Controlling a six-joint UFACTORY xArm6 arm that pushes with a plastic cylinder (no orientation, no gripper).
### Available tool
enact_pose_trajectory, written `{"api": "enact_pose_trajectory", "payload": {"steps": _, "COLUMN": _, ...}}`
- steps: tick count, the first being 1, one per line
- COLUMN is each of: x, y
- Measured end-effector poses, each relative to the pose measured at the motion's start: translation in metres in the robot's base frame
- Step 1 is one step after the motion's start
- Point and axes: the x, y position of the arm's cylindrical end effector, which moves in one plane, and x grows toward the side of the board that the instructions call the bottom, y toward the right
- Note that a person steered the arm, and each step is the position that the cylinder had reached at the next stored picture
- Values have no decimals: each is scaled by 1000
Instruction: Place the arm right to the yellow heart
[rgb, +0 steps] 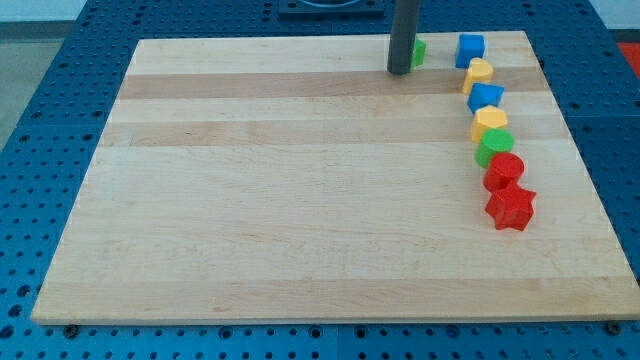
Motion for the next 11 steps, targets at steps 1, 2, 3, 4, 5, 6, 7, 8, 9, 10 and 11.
{"api": "enact_pose_trajectory", "payload": {"steps": 1, "x": 36, "y": 0}}
{"api": "enact_pose_trajectory", "payload": {"steps": 2, "x": 118, "y": -4}}
{"api": "enact_pose_trajectory", "payload": {"steps": 3, "x": 221, "y": 6}}
{"api": "enact_pose_trajectory", "payload": {"steps": 4, "x": 325, "y": 11}}
{"api": "enact_pose_trajectory", "payload": {"steps": 5, "x": 347, "y": 66}}
{"api": "enact_pose_trajectory", "payload": {"steps": 6, "x": 301, "y": 176}}
{"api": "enact_pose_trajectory", "payload": {"steps": 7, "x": 241, "y": 249}}
{"api": "enact_pose_trajectory", "payload": {"steps": 8, "x": 223, "y": 250}}
{"api": "enact_pose_trajectory", "payload": {"steps": 9, "x": 144, "y": 251}}
{"api": "enact_pose_trajectory", "payload": {"steps": 10, "x": 115, "y": 251}}
{"api": "enact_pose_trajectory", "payload": {"steps": 11, "x": 57, "y": 229}}
